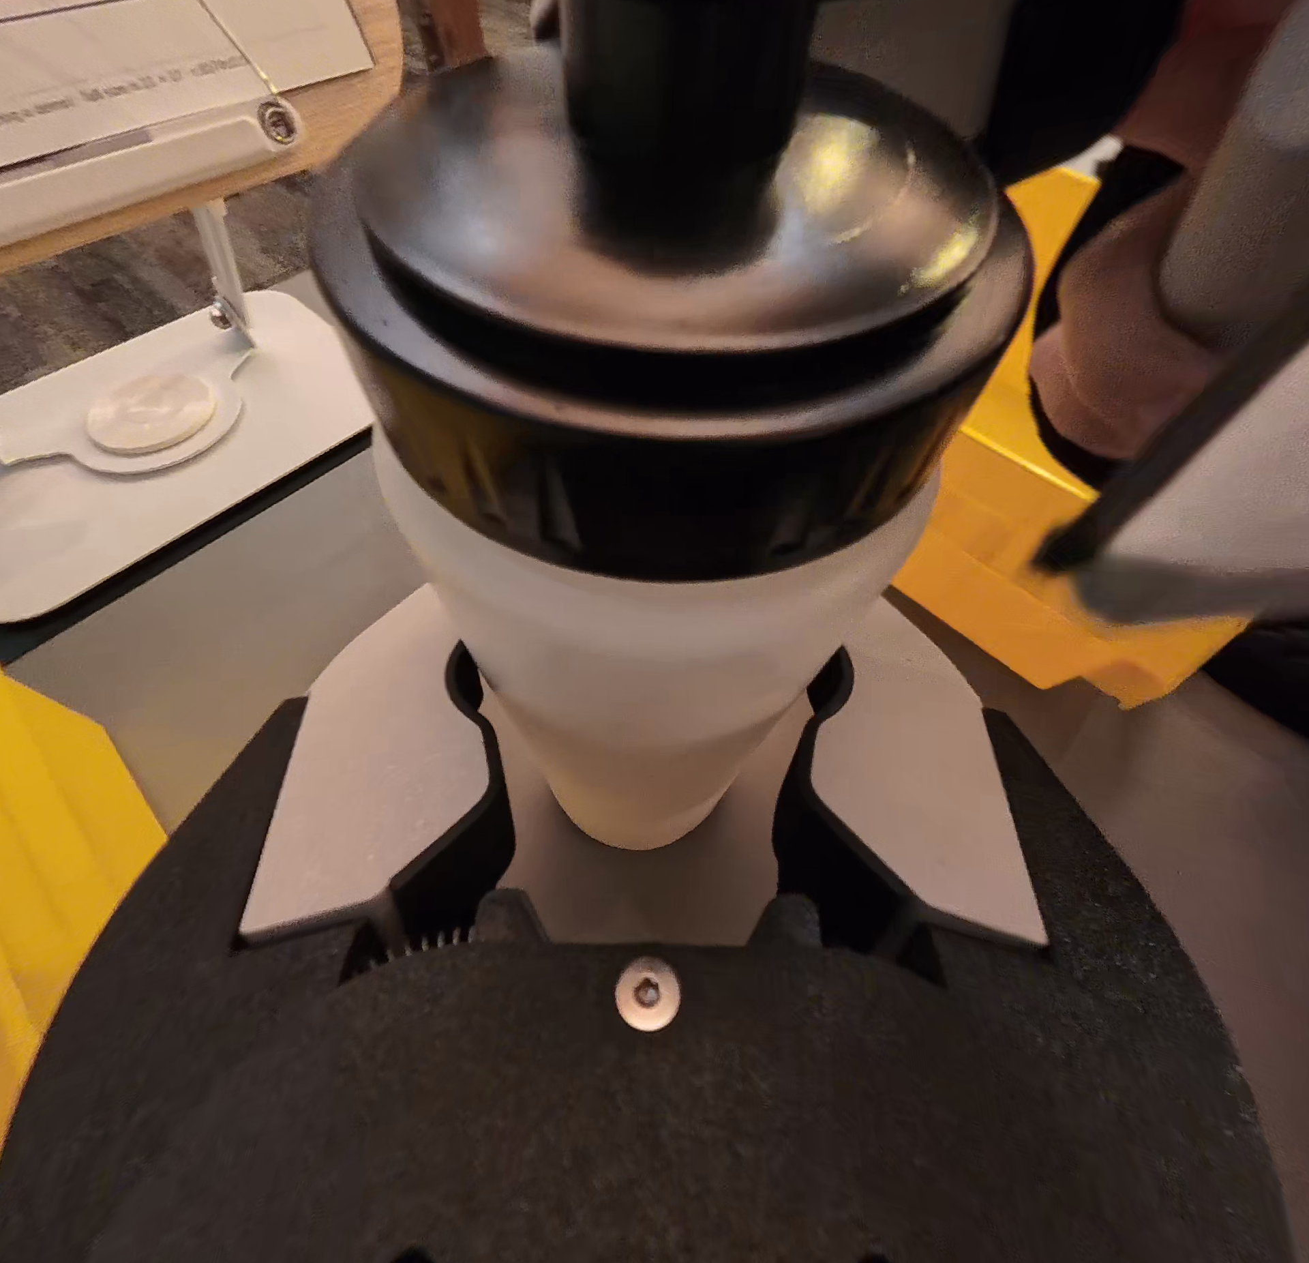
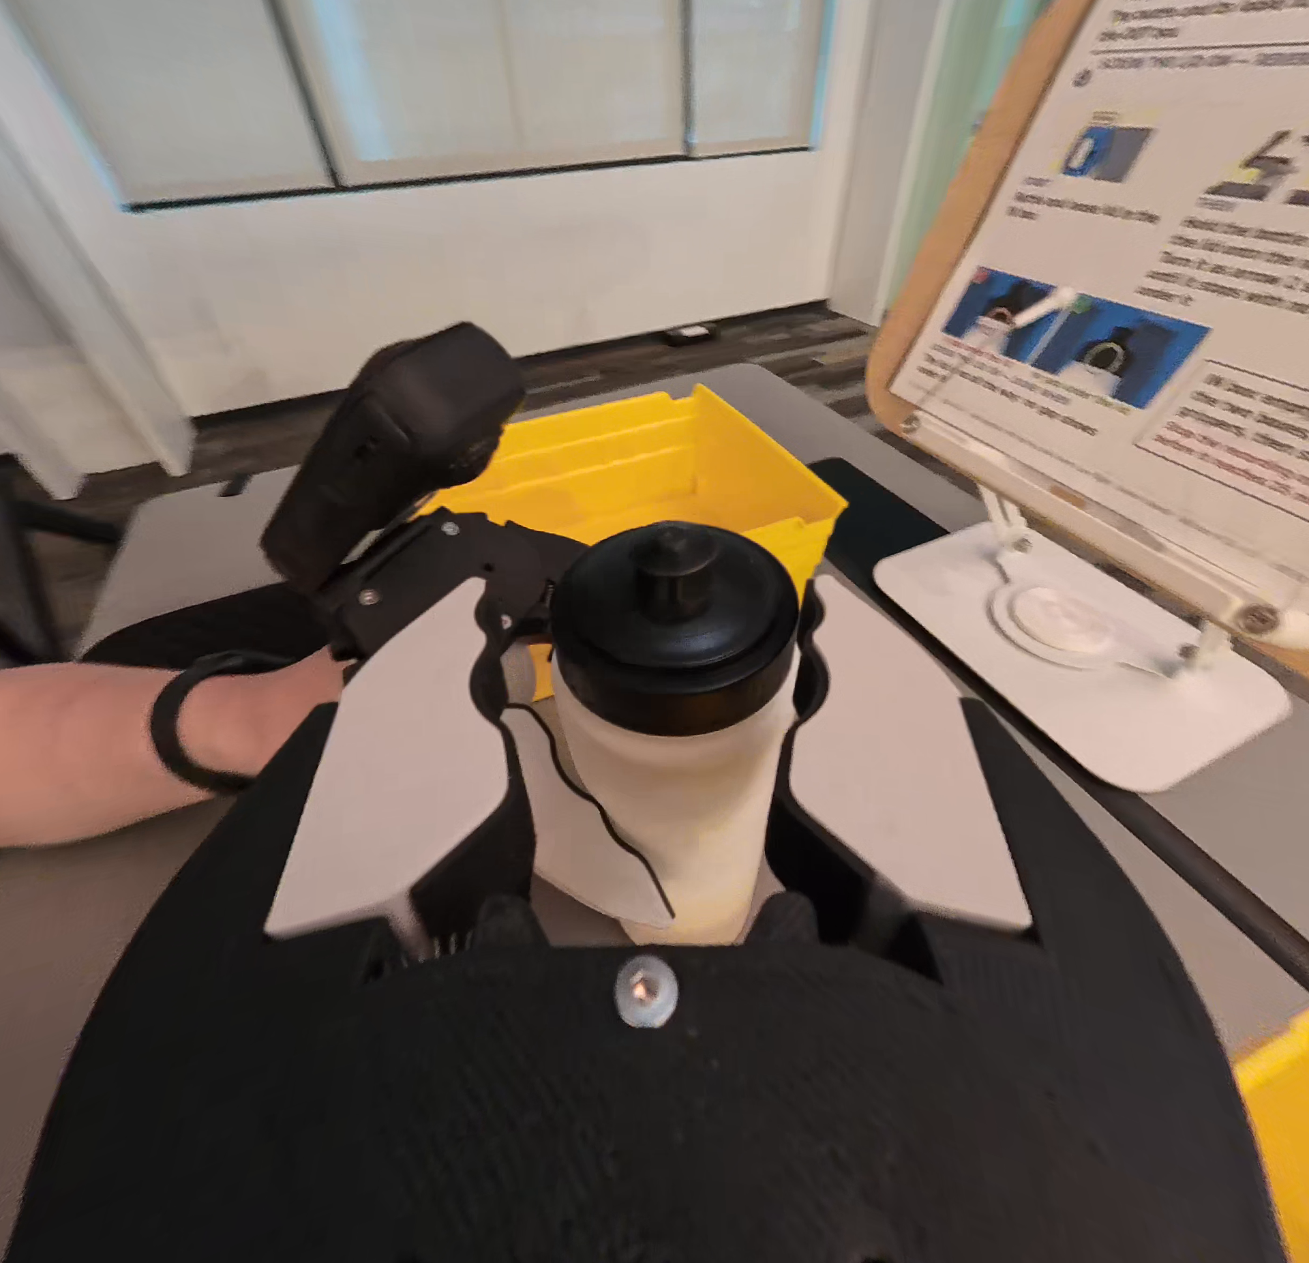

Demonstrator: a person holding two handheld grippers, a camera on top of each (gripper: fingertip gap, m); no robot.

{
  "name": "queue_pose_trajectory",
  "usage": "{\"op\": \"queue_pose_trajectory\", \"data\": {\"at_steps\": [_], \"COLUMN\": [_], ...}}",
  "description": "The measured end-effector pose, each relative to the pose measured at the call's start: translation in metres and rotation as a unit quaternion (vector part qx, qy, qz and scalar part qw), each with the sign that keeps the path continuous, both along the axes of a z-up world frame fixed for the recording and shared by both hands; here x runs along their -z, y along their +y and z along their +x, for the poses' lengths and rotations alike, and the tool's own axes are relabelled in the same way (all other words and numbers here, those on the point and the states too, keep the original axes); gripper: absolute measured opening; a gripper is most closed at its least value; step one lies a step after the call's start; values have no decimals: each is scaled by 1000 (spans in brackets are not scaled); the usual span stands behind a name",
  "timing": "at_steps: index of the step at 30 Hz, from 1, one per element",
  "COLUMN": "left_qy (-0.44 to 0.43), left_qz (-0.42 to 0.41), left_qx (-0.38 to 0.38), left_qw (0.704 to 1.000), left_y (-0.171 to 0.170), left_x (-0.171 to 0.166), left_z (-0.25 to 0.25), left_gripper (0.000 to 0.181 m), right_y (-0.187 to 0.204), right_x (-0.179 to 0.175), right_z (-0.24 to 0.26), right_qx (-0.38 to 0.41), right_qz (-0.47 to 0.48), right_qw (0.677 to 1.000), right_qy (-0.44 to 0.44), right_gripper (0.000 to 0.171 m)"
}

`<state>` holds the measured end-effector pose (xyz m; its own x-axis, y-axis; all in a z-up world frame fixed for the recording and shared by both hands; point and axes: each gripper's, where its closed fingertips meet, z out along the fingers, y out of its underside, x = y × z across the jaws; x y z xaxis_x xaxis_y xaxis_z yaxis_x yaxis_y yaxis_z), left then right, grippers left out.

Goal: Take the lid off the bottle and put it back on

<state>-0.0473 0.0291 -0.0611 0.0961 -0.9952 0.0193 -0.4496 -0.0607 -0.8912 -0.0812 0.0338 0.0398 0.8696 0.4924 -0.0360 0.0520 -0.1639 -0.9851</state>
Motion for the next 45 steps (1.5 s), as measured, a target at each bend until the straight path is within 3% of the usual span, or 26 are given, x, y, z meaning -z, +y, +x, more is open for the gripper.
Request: {"op": "queue_pose_trajectory", "data": {"at_steps": [4, 9, 18, 23, 27, 30, 36, 39, 41, 45], "left_qy": [-12, -23, -13, -8, -9, -5, -7, 1, 2, 12], "left_qz": [10, 12, 16, 2, 5, 6, -6, -5, -9, -7], "left_qx": [37, 60, -16, 26, 69, 79, 5, 6, 20, 57], "left_qw": [999, 998, 1000, 1000, 998, 997, 1000, 1000, 1000, 998], "left_y": [-11, -21, -1, -6, -18, -19, -4, -5, -6, -12], "left_x": [-1, -2, -1, -1, 0, 0, 0, 0, 0, 1], "left_z": [5, 8, 2, 3, 5, 3, 3, 1, 1, 0], "left_gripper": [92, 92, 91, 92, 92, 92, 92, 91, 91, 92], "right_y": [-10, -9, 11, 2, -7, -8, 7, 8, 8, -2], "right_x": [1, 12, 10, 6, 10, 9, 9, 9, 9, 14], "right_z": [1, 4, 6, -1, 5, 2, 6, 6, 5, -2], "right_qx": [-69, -67, 130, 14, -60, -64, 74, 132, 110, -23], "right_qz": [2, -1, 24, -1, -12, 5, 4, 14, 3, -40], "right_qw": [998, 996, 991, 999, 998, 997, 997, 991, 994, 999], "right_qy": [-15, -63, -36, -36, -27, -35, -18, -22, -26, -16], "right_gripper": [82, 76, 76, 87, 73, 73, 74, 74, 74, 83]}}
